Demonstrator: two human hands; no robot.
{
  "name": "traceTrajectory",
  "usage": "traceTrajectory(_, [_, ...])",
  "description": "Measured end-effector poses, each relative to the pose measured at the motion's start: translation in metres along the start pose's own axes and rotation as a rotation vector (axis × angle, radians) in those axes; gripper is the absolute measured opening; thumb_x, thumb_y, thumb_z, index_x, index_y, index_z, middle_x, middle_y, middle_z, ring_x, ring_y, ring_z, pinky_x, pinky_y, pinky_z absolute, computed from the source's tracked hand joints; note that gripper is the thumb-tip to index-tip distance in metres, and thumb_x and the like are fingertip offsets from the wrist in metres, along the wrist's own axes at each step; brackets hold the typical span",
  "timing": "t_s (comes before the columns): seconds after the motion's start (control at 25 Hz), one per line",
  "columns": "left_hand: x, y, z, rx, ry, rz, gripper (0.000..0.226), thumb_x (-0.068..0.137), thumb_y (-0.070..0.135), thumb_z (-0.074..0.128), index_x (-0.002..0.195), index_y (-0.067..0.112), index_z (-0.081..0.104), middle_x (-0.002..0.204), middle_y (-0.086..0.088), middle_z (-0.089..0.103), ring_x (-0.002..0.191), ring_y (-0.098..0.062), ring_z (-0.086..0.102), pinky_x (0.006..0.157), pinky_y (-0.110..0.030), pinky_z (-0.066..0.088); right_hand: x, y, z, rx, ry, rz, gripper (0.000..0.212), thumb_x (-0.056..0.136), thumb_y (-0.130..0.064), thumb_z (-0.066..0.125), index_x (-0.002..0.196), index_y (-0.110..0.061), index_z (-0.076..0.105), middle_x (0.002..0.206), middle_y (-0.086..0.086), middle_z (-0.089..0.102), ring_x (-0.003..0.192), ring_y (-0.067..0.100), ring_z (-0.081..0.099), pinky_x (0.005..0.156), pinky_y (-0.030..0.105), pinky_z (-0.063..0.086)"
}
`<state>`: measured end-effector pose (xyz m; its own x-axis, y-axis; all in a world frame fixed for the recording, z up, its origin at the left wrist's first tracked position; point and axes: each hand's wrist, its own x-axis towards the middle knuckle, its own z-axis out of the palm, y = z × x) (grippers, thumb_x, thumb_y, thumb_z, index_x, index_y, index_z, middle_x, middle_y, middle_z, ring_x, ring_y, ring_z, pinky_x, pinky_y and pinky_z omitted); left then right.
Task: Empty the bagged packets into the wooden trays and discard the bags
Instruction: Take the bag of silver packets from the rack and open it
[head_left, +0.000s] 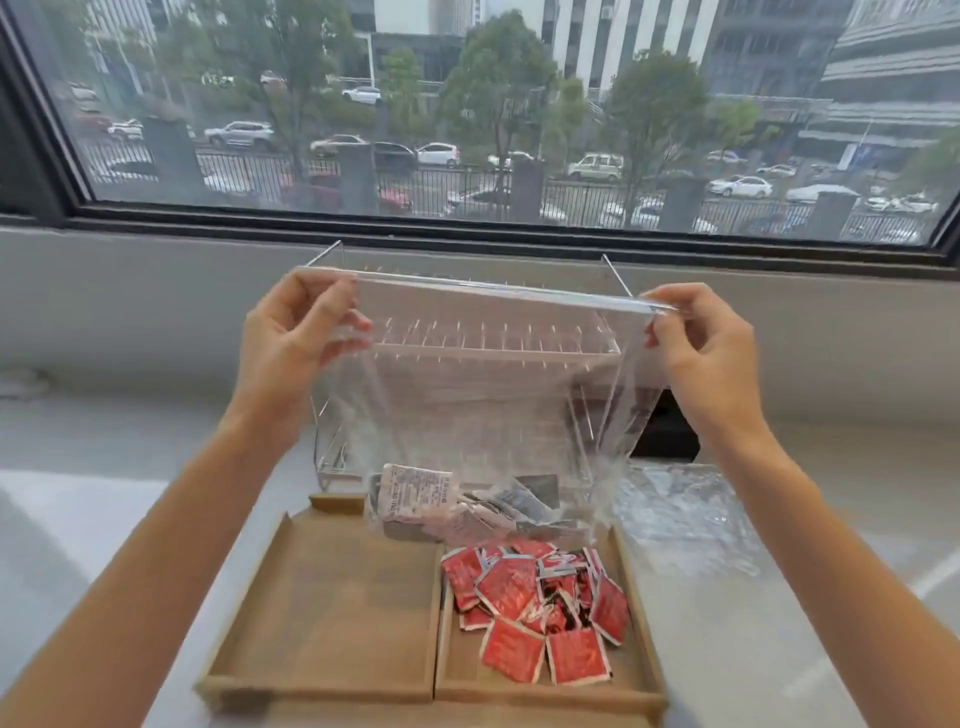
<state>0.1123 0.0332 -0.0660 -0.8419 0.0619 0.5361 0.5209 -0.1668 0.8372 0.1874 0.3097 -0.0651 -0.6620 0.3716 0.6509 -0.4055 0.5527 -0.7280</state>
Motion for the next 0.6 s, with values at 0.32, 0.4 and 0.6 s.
traceTrajectory(0.32, [-0.080, -0.076, -0.030, -0.060, 0.105, -0.278, 0.024, 0.089, 0.016, 0.050, 0.073, 0.030, 0.060, 0.060, 0.016, 0.061, 0.057, 0.001, 0.059, 0.058, -0.013, 0.051, -0.082, 0.043, 0.026, -0.018, -0.186, 0.217, 0.034, 0.085, -0.004, 0.048, 0.075, -0.035, 0.058, 0.066, -0.008, 0.059, 0.053, 0.000, 0.052, 0.054, 0.014, 0.044])
traceTrajectory(0.4, [-0.090, -0.085, -0.035, -0.076, 0.110, -0.316, 0.021, 0.090, 0.017, 0.050, 0.076, 0.030, 0.060, 0.062, 0.016, 0.063, 0.060, 0.002, 0.060, 0.058, -0.012, 0.051, -0.093, 0.048, 0.029, -0.012, -0.205, 0.259, 0.033, 0.086, -0.006, 0.047, 0.076, -0.036, 0.058, 0.065, -0.007, 0.058, 0.051, -0.001, 0.050, 0.050, 0.011, 0.042])
traceTrajectory(0.6, [-0.109, -0.091, -0.045, -0.033, -0.027, -0.372, 0.019, 0.071, 0.047, 0.063, 0.086, 0.036, 0.065, 0.076, 0.017, 0.068, 0.076, 0.000, 0.063, 0.067, -0.011, 0.050, -0.098, 0.052, 0.034, -0.011, -0.190, 0.340, 0.031, 0.087, -0.006, 0.047, 0.078, -0.034, 0.058, 0.069, -0.004, 0.059, 0.053, -0.003, 0.052, 0.049, 0.009, 0.043])
